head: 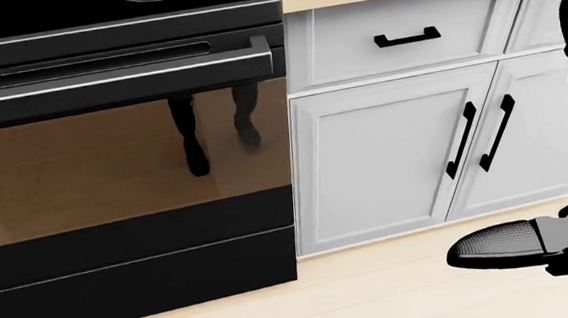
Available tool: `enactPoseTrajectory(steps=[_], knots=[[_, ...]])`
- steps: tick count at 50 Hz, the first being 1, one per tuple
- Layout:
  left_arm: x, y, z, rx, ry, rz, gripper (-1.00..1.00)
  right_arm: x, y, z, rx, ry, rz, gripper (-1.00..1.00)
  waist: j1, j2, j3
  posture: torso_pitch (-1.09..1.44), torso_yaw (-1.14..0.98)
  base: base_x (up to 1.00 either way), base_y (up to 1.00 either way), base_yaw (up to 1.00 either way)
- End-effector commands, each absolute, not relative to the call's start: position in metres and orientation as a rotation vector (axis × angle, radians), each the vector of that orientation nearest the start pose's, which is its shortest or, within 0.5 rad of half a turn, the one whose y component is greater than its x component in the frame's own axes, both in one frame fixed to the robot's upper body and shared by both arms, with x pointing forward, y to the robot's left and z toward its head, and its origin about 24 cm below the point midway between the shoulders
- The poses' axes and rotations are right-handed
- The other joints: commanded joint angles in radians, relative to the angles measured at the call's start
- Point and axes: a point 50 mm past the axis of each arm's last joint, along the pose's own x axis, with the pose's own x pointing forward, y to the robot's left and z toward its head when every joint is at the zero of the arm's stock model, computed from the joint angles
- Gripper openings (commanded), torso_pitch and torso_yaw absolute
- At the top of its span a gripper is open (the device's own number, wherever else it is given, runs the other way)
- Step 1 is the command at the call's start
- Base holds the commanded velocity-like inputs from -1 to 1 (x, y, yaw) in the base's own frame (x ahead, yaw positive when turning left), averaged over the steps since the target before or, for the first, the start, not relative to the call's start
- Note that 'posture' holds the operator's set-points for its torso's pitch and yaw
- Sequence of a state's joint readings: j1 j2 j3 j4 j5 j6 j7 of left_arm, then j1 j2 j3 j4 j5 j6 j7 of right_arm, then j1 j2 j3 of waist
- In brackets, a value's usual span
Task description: Navigate to the microwave.
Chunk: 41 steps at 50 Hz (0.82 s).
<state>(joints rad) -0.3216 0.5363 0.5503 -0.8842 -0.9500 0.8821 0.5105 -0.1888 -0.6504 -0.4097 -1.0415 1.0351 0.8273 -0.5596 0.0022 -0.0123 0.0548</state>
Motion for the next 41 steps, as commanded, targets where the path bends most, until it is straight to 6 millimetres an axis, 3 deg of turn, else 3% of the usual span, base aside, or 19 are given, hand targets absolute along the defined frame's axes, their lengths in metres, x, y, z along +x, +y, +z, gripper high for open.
enactPoseTrajectory(steps=[1,4,5,6,8,10,15,16,17,18,19,22,27,30,32,34,36,39,41], knots=[[0.1987,0.2245,0.2739,-0.098,-0.45,0.168,1.0,0.1808,-0.1917,0.2608,-0.03,-0.403,-0.019,1.0,-0.002,0.002,-0.009,0.0,0.0,0.0,0.27,0.0],[0.1985,0.2246,0.2743,-0.099,-0.45,0.169,1.0,0.1807,-0.1916,0.2607,-0.03,-0.403,-0.018,1.0,-0.002,-0.049,-0.013,0.0,0.0,0.0,0.28,0.0],[0.1983,0.2245,0.2743,-0.1,-0.45,0.169,1.0,0.1807,-0.1916,0.2607,-0.03,-0.403,-0.018,1.0,0.002,-0.049,-0.02,0.0,0.0,0.0,0.27,0.0],[0.1983,0.2244,0.2745,-0.099,-0.451,0.168,1.0,0.1807,-0.1919,0.2607,-0.029,-0.402,-0.019,1.0,-0.012,-0.029,-0.013,0.0,0.0,0.0,0.28,0.0],[0.1986,0.2244,0.2746,-0.099,-0.45,0.169,1.0,0.1812,-0.1915,0.26,-0.028,-0.401,-0.018,1.0,-0.006,-0.047,-0.018,0.0,0.0,0.0,0.28,0.0],[0.1984,0.2242,0.2747,-0.095,-0.451,0.169,1.0,0.181,-0.1914,0.2608,-0.027,-0.402,-0.017,1.0,-0.006,-0.036,-0.025,0.0,0.0,0.0,0.28,0.0],[0.1992,0.224,0.2754,-0.098,-0.45,0.167,1.0,0.1815,-0.191,0.2602,-0.027,-0.398,-0.017,1.0,-0.011,0.03,-0.008,0.0,0.0,0.0,0.28,0.0],[0.1994,0.224,0.2753,-0.097,-0.45,0.167,1.0,0.1815,-0.191,0.2602,-0.027,-0.397,-0.016,1.0,-0.013,0.06,-0.016,0.0,0.0,0.0,0.27,0.0],[0.1991,0.2236,0.2753,-0.097,-0.45,0.166,1.0,0.1812,-0.1913,0.261,-0.026,-0.4,-0.016,1.0,-0.011,0.11,-0.031,0.0,0.0,0.0,0.28,0.0],[0.1992,0.2235,0.2752,-0.097,-0.45,0.165,1.0,0.1811,-0.1914,0.2612,-0.026,-0.4,-0.016,1.0,-0.008,0.081,-0.028,0.0,0.0,0.0,0.28,0.0],[0.1992,0.2234,0.2754,-0.097,-0.45,0.165,1.0,0.181,-0.1915,0.2614,-0.024,-0.4,-0.016,1.0,-0.004,0.076,-0.015,0.0,0.0,0.0,0.27,0.0],[0.2,0.2231,0.2752,-0.097,-0.449,0.163,1.0,0.1814,-0.1911,0.2607,-0.025,-0.399,-0.016,1.0,0.0,0.047,-0.022,0.0,0.0,0.0,0.28,0.0],[0.1996,0.223,0.2759,-0.097,-0.449,0.162,1.0,0.1819,-0.1911,0.2598,-0.028,-0.398,-0.017,1.0,-0.002,0.002,-0.009,0.0,0.0,0.0,0.28,0.0],[0.1995,0.2233,0.2755,-0.098,-0.449,0.163,1.0,0.1817,-0.1916,0.2599,-0.026,-0.399,-0.018,1.0,-0.003,-0.05,-0.013,0.0,0.0,0.0,0.28,0.0],[0.1988,0.2232,0.2755,-0.098,-0.45,0.163,1.0,0.1816,-0.1917,0.2597,-0.026,-0.399,-0.018,1.0,-0.013,-0.034,-0.013,0.0,0.0,0.0,0.27,0.0],[0.199,0.223,0.2745,-0.097,-0.448,0.163,1.0,0.1817,-0.1915,0.2593,-0.026,-0.398,-0.017,1.0,-0.007,-0.045,-0.019,0.0,0.0,0.0,0.28,0.0],[0.1988,0.2231,0.2755,-0.098,-0.449,0.163,1.0,0.1814,-0.192,0.26,-0.026,-0.399,-0.019,1.0,-0.007,-0.035,-0.024,0.0,0.0,0.0,0.28,0.0],[0.1993,0.2234,0.2752,-0.098,-0.448,0.164,1.0,0.1817,-0.1913,0.2594,-0.027,-0.398,-0.017,1.0,-0.008,-0.003,-0.008,0.0,0.0,0.0,0.28,0.0],[0.1999,0.2233,0.2745,-0.098,-0.448,0.164,1.0,0.182,-0.1914,0.2588,-0.028,-0.397,-0.018,1.0,-0.012,0.034,-0.008,0.0,0.0,0.0,0.27,0.0]])
